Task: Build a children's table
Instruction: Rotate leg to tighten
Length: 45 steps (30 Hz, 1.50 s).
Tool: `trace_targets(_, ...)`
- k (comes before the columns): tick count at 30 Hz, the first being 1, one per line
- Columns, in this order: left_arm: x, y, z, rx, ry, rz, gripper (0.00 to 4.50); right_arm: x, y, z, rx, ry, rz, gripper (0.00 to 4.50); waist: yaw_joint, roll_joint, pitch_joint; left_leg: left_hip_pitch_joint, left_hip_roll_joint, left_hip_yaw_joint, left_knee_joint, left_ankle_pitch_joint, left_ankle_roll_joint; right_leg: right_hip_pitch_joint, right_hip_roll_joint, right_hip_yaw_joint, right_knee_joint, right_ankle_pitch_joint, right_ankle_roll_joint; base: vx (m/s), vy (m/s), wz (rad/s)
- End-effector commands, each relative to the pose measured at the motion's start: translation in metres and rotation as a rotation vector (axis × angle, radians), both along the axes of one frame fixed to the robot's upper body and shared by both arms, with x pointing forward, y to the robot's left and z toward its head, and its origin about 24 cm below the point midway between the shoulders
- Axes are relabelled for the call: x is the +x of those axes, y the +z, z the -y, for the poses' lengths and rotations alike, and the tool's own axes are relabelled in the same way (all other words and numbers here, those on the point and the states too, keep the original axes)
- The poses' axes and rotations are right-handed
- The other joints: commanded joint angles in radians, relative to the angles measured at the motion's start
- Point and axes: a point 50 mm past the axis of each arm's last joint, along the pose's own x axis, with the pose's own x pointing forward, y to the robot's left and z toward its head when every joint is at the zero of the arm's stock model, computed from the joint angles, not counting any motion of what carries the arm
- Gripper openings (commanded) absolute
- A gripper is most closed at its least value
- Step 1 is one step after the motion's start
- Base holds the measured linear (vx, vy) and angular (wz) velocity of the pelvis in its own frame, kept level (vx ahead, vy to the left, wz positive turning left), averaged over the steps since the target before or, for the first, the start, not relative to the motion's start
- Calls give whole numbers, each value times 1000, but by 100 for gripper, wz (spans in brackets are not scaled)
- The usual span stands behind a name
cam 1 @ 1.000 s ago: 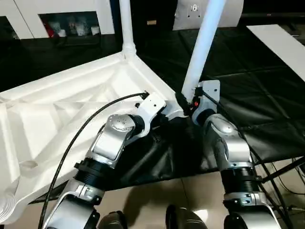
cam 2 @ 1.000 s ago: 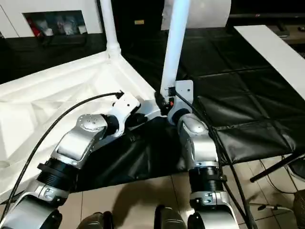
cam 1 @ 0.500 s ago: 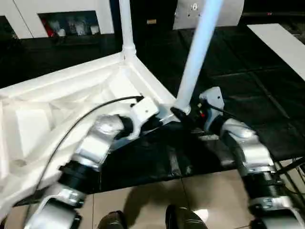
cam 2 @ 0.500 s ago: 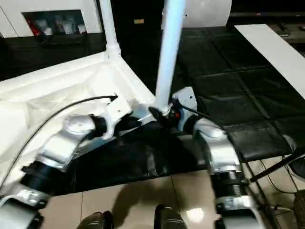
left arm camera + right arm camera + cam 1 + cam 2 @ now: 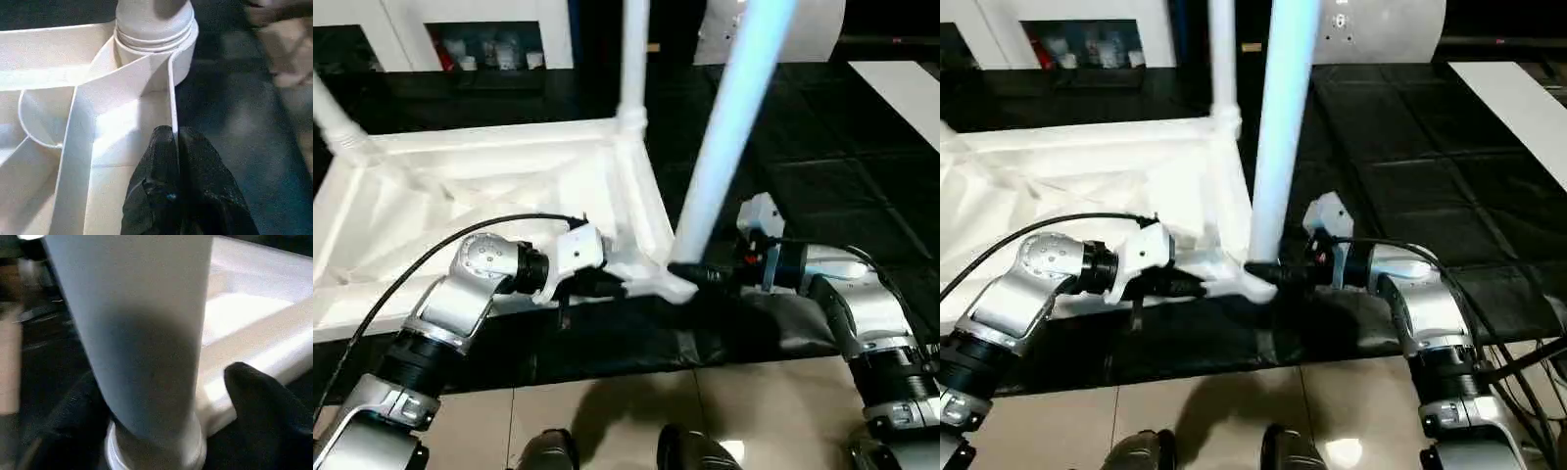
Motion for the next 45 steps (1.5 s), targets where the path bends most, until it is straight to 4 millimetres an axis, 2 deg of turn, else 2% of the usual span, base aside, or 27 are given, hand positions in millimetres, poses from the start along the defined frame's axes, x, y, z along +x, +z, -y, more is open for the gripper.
trace_targets(1,-3,7,8,5,-106,22,0,0,4,1,4,47,-13,330,-6,-10,-95,19,42,-5,-62,-167,105,70,-74,49,-60,-307,-205,0,0,0)
trace_targets(2,-3,7,7,11,-120,23,0,-2,4,1,6,75,-27,318,-2,-5,-95,19,41,-6,-62,-163,104,71,-77,49,-60,-324,-200,0,0,0)
trace_targets(5,-1,7,7,11,-132,21,0,-4,5,0,4,116,-40,309,-3,-8,-92,18,40,-7,-62,-167,98,70,-76,48,-65,-373,-178,0,0,0)
trace_targets(7,-1,7,7,12,-134,21,0,-5,5,-1,1,129,-47,274,-3,-8,-91,19,40,-8,-63,-174,93,67,-76,48,-68,-396,-168,0,0,0)
trace_targets(9,1,8,6,15,-137,21,0,-7,4,-1,-9,166,-69,266,-4,-10,-92,19,39,-7,-62,-173,92,67,-76,48,-68,-398,-166,0,0,0)
trace_targets(10,1,8,6,15,-137,21,0,-8,4,-1,-11,170,-71,242,-3,-9,-91,19,40,-8,-63,-169,94,67,-76,48,-67,-396,-165,0,0,0)
trace_targets(15,3,8,5,14,-142,24,0,-10,2,-3,-22,211,-97,215,-2,-9,-92,19,39,-7,-61,-163,96,67,-75,48,-67,-389,-167,0,0,0)
trace_targets(20,4,8,5,5,-123,25,0,-11,0,-4,-19,201,-106,205,-2,-9,-91,19,39,-7,-62,-166,95,67,-75,47,-67,-390,-168,0,0,0)
trace_targets(25,11,9,7,-20,26,51,0,-8,-8,-15,19,20,-105,204,-6,-9,-86,21,36,-11,-65,-187,72,63,-75,45,-74,-456,-144,0,0,0)
trace_targets(26,14,11,10,-33,79,59,0,-6,-12,-21,29,-56,-105,203,-11,-9,-85,19,36,-11,-67,-188,64,64,-76,46,-74,-464,-140,0,0,0)
trace_targets(28,19,15,21,-81,199,65,0,-3,-18,-37,41,-189,-108,202,-16,-8,-81,23,34,-12,-67,-203,44,58,-76,44,-83,-518,-120,0,0,0)
trace_targets(30,23,17,29,-115,262,73,0,-1,-21,-47,51,-255,-115,201,-22,-11,-81,19,29,-15,-67,-205,39,63,-77,40,-85,-537,-109,0,0,0)
trace_targets(31,24,19,34,-131,293,77,0,1,-23,-52,55,-299,-119,201,-31,-12,-81,18,29,-15,-67,-208,42,62,-76,41,-87,-541,-98,0,0,0)
trace_targets(34,31,22,50,-183,400,78,0,7,-25,-69,60,-415,-118,199,-41,-11,-81,19,25,-14,-65,-213,48,57,-74,41,-92,-537,-98,0,0,0)
trace_targets(35,33,23,61,-199,447,80,0,11,-26,-78,76,-508,-134,199,-41,-13,-82,20,24,-14,-64,-211,49,57,-74,41,-91,-538,-96,0,0,0)
trace_targets(36,34,23,65,-203,469,83,0,15,-26,-81,87,-574,-149,198,-45,-11,-81,19,24,-13,-64,-209,49,54,-74,42,-91,-536,-98,0,0,0)
trace_targets(38,34,24,69,-207,487,85,0,18,-26,-83,94,-625,-160,197,-47,-11,-82,18,22,-14,-64,-203,55,57,-74,41,-92,-528,-93,0,0,0)
trace_targets(41,34,30,90,-240,539,97,0,27,-25,-92,90,-791,-142,197,-51,-9,-86,15,25,-13,-64,-185,63,58,-70,43,-86,-453,-105,0,0,0)
trace_targets(43,33,31,94,-242,534,98,0,28,-25,-92,89,-819,-132,197,-52,-8,-88,14,23,-12,-63,-175,69,62,-70,43,-81,-410,-118,0,0,0)
trace_targets(44,32,31,95,-233,524,103,0,29,-23,-92,147,-820,-157,197,-51,-7,-87,13,23,-12,-64,-176,74,62,-70,43,-81,-402,-118,0,0,0)
trace_targets(45,32,30,93,-215,510,112,0,29,-22,-89,165,-822,-156,252,-50,-3,-86,13,23,-11,-64,-178,81,62,-70,44,-80,-391,-119,0,0,0)
